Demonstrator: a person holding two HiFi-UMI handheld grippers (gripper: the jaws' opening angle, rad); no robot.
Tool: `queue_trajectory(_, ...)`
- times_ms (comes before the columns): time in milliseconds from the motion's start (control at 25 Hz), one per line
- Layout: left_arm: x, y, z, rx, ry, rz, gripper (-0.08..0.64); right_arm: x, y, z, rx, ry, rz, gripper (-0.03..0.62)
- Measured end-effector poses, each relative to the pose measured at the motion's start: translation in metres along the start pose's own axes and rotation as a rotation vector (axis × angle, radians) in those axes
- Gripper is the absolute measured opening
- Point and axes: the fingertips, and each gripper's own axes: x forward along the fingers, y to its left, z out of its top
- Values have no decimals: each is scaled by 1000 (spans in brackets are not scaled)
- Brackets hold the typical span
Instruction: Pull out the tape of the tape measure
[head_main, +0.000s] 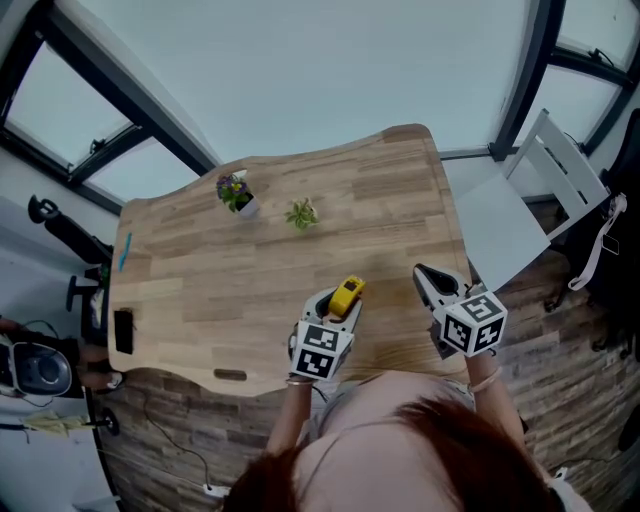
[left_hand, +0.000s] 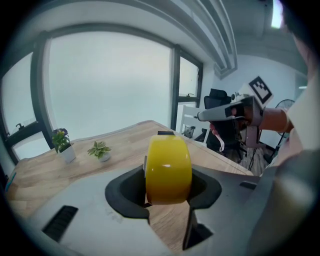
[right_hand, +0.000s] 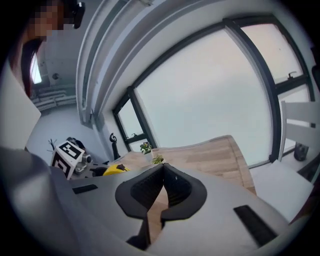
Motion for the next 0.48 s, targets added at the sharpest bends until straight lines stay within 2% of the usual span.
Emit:
queue_trajectory(80,-1,4,5,-29,-33,15,169,0,-2,5,-69,-17,-24,0)
queue_trajectory(200,-2,11,17,-51,-85,36,169,2,-4,13,-115,-44,-36,0)
queue_trajectory(480,-12,26,52,-71,-231,94,169,4,-1,43,-221,-169,-10,-2)
